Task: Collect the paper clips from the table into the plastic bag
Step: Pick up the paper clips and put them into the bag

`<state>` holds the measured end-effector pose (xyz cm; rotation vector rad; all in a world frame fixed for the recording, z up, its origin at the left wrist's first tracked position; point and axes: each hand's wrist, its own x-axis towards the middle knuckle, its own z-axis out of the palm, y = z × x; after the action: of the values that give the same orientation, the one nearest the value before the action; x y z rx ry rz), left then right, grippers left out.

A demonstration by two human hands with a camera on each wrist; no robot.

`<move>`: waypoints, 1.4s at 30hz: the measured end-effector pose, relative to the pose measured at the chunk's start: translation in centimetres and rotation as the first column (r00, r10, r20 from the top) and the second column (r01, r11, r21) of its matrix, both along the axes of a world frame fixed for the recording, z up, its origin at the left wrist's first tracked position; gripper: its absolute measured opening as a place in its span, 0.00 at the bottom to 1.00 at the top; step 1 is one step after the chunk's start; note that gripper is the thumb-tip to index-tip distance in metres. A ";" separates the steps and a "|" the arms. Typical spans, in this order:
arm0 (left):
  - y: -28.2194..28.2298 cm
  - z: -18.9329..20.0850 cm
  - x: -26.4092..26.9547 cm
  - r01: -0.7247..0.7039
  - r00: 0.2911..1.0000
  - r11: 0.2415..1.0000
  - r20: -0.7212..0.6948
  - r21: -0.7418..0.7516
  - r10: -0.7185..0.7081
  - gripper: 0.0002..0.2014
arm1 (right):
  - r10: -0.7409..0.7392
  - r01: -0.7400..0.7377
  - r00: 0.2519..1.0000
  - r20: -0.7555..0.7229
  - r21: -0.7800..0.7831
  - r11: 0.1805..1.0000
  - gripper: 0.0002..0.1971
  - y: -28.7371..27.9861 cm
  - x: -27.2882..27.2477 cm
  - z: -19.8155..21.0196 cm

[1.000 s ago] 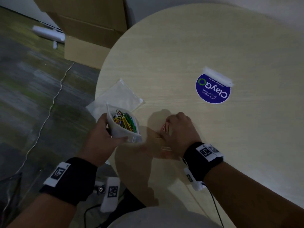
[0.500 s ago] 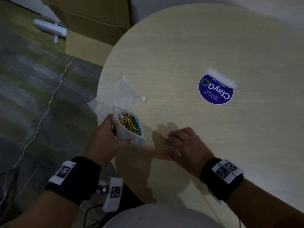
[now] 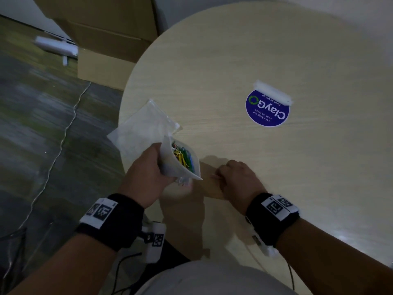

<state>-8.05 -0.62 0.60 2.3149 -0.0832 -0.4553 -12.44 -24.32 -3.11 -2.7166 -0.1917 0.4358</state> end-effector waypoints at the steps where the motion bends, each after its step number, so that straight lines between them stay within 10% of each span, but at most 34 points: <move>1: -0.5 0.2 0.3 0.024 1.000 0.999 0.009 0.022 -0.024 0.32 | -0.039 0.039 0.999 -0.019 0.023 0.999 0.08 -0.5 0.0 0.1; 14: -3.7 0.5 3.0 0.035 0.999 0.997 -0.015 0.074 -0.034 0.29 | -0.497 0.443 0.867 0.035 0.403 0.801 0.06 -2.6 2.7 7.9; 24: -3.9 0.5 3.2 0.049 0.998 0.991 -0.048 0.121 -0.043 0.26 | -0.346 0.283 0.936 0.072 0.434 0.855 0.10 2.0 4.1 10.6; 28: -3.3 0.5 3.0 0.007 0.997 0.998 -0.074 0.062 -0.003 0.27 | -0.466 0.369 0.885 0.008 0.599 0.711 0.09 0.5 3.5 10.7; 32: -2.7 0.7 2.7 -0.045 0.997 0.999 -0.069 -0.003 0.044 0.26 | -0.525 0.500 0.851 -0.019 0.339 0.797 0.10 -2.1 1.3 7.0; 36: -2.2 1.1 2.7 -0.111 0.992 0.993 -0.063 -0.047 0.108 0.28 | -0.319 0.301 0.930 -0.184 -0.121 0.946 0.29 -1.4 -1.8 3.0; 42: -1.8 1.6 2.5 -0.110 0.993 0.992 -0.045 -0.066 0.108 0.27 | -0.327 0.324 0.935 -0.137 -0.041 0.945 0.11 -1.0 -2.6 1.8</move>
<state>-5.57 -2.44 2.18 2.2291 0.0469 -0.4377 -15.05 -25.27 -1.32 -2.6505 0.2995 0.5293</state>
